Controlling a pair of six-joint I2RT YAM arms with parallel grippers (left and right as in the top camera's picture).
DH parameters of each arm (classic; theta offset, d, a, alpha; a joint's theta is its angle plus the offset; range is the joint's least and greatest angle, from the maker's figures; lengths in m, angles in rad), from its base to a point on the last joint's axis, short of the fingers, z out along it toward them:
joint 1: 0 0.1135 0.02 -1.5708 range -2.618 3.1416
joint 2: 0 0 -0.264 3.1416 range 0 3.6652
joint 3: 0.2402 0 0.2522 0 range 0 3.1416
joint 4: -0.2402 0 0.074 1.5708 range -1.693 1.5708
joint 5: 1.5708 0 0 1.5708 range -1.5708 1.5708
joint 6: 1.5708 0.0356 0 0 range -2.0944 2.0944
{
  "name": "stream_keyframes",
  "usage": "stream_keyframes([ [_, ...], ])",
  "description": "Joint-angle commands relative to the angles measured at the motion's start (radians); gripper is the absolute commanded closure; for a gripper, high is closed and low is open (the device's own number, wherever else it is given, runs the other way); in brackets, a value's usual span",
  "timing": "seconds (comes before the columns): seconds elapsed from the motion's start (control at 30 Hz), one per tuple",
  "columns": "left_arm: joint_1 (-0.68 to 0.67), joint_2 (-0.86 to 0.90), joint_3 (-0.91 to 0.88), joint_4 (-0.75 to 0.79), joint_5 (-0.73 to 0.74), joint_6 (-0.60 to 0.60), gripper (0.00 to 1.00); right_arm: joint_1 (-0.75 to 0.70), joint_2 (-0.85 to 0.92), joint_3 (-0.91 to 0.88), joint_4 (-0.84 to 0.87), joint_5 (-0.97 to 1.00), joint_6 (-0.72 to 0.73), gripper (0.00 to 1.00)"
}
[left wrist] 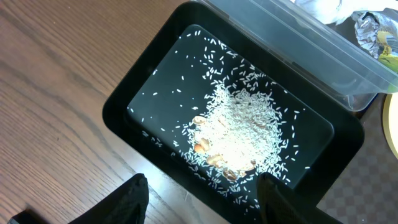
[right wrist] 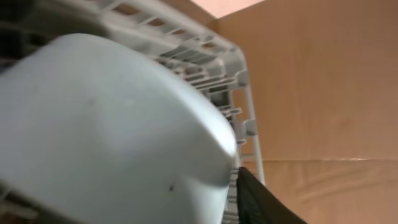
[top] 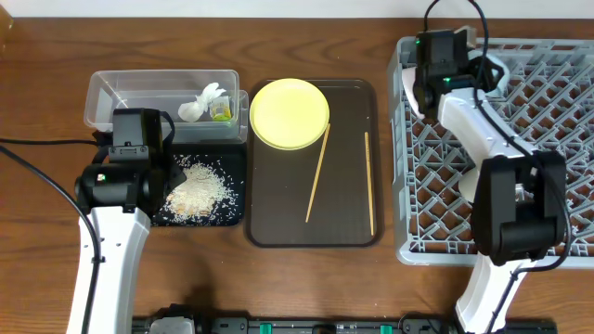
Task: Sort waste into correct bins and load items into the dishwasher rack
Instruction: 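Move the right gripper back to the brown tray and grasp a chopstick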
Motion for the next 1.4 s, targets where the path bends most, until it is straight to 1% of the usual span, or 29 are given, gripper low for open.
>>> stream_keyframes([
  [0.0, 0.005, -0.001, 0.005, -0.003, -0.005, -0.016, 0.42, 0.029, -0.005, -0.001, -0.040, -0.031, 0.133, 0.61],
  [0.13, 0.005, -0.001, 0.005, -0.003, -0.005, -0.016, 0.42, 0.035, -0.077, -0.001, -0.110, -0.156, 0.209, 0.57],
  [0.2, 0.005, -0.001, 0.005, -0.003, -0.005, -0.016, 0.41, 0.032, -0.134, -0.001, -0.142, -0.244, 0.248, 0.50],
  [0.27, 0.005, -0.001, 0.005, -0.003, -0.005, -0.016, 0.41, 0.034, -0.217, -0.001, -0.176, -0.365, 0.252, 0.41],
  [0.3, 0.005, -0.001, 0.005, -0.003, -0.005, -0.016, 0.42, 0.037, -0.250, -0.001, -0.190, -0.418, 0.253, 0.40],
  [0.37, 0.005, -0.001, 0.005, -0.003, -0.005, -0.016, 0.41, 0.048, -0.317, -0.001, -0.229, -0.572, 0.253, 0.39],
  [0.5, 0.005, -0.001, 0.005, -0.003, -0.005, -0.016, 0.41, 0.085, -0.414, -0.001, -0.343, -0.986, 0.299, 0.39],
  [0.57, 0.005, -0.001, 0.005, -0.003, -0.005, -0.016, 0.42, 0.111, -0.428, -0.001, -0.403, -1.129, 0.340, 0.41],
  [0.63, 0.005, -0.001, 0.005, -0.003, -0.005, -0.016, 0.42, 0.145, -0.426, -0.003, -0.464, -1.202, 0.393, 0.42],
  [0.7, 0.005, -0.001, 0.005, -0.003, -0.005, -0.016, 0.41, 0.187, -0.417, -0.018, -0.498, -1.224, 0.433, 0.42],
  [0.77, 0.005, -0.001, 0.005, -0.002, -0.005, -0.016, 0.41, 0.233, -0.403, -0.035, -0.513, -1.218, 0.436, 0.44],
  [0.8, 0.005, -0.001, 0.005, -0.002, -0.005, -0.016, 0.41, 0.256, -0.393, -0.044, -0.517, -1.199, 0.446, 0.46],
  [0.93, 0.005, -0.001, 0.005, -0.002, -0.005, -0.016, 0.41, 0.328, -0.344, -0.090, -0.511, -1.059, 0.586, 0.45],
  [1.0, 0.005, -0.001, 0.005, -0.003, -0.005, -0.016, 0.41, 0.352, -0.314, -0.113, -0.509, -1.022, 0.641, 0.45],
  [1.23, 0.005, -0.001, 0.005, -0.003, -0.005, -0.016, 0.41, 0.381, -0.187, -0.149, -0.508, -0.985, 0.788, 0.45],
  [1.37, 0.005, -0.001, 0.005, -0.002, -0.005, -0.016, 0.41, 0.381, -0.116, -0.153, -0.509, -0.951, 0.817, 0.45],
])
